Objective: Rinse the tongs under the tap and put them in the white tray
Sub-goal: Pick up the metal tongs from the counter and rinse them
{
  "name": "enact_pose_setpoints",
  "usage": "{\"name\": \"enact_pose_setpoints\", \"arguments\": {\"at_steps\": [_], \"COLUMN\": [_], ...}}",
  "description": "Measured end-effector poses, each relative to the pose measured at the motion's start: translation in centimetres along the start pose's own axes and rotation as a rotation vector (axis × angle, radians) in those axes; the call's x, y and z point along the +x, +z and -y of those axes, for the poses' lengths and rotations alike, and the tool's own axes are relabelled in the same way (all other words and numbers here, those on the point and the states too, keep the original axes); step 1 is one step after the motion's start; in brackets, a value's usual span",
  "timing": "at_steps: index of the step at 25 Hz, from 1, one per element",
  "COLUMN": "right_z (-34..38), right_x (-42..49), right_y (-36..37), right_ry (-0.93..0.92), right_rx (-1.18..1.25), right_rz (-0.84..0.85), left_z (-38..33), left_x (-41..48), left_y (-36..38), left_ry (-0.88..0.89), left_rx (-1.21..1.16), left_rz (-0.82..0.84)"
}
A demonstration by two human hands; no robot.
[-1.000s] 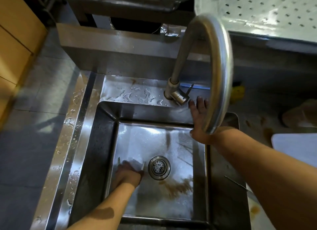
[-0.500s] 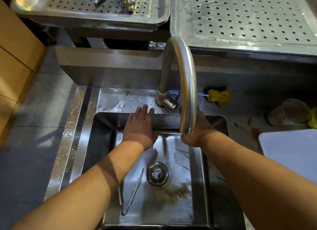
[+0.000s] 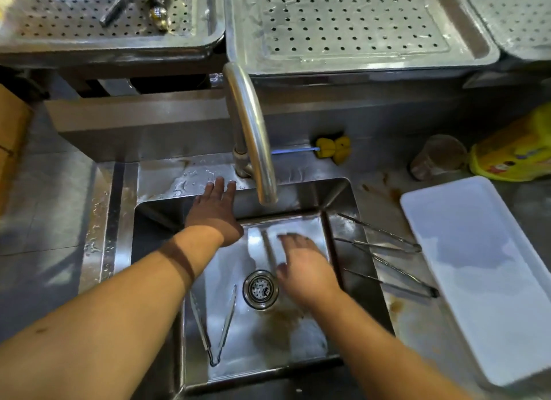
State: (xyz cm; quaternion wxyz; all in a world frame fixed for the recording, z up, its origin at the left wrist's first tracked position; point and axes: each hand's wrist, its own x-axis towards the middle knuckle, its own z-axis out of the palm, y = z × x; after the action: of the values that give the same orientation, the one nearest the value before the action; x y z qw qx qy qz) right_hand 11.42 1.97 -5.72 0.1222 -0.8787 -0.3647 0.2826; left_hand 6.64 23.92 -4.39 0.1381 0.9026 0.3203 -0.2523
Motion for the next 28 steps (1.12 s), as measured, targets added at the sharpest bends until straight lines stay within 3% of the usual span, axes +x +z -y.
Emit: {"name": "enact_pose_setpoints", "arguments": {"at_steps": [4,9,12,19,25,28], "right_z": [-3.5,-7.8,-10.3,-14.7,-14.3,-10.7], "right_x": [-7.3,-8.0,-6.1,-3.0,-2.2,-2.1], "right_y": [1.1,-3.5,-7.0,-9.7,-10.8,-11.3], "right_ry": [-0.031,0.041,0.081,0.279,0.238,0.194], "right_rx": [-0.159,-0.212,-0.28,-0.467,-0.487,-0.308], "right_rz": [0.05,-0.311,-0.407,-0.102,-0.107,-0.115], "left_z": [0.1,-0.2,-0.2,0.0,0.5,0.4], "left_x": [-0.1,-0.4,-0.4,-0.2,0.0,-1.4], "left_y": [-0.9,-0.6,-0.5,-0.4,0.0,0.5], "left_ry": [0.021,0.018,0.006,0.007,0.025,0.015], "left_rx": [-0.007,0.023,0.021,0.003,-0.079,-0.224], "left_rz": [0.015,0.001,0.0,-0.006,-0.019,-0.11]}}
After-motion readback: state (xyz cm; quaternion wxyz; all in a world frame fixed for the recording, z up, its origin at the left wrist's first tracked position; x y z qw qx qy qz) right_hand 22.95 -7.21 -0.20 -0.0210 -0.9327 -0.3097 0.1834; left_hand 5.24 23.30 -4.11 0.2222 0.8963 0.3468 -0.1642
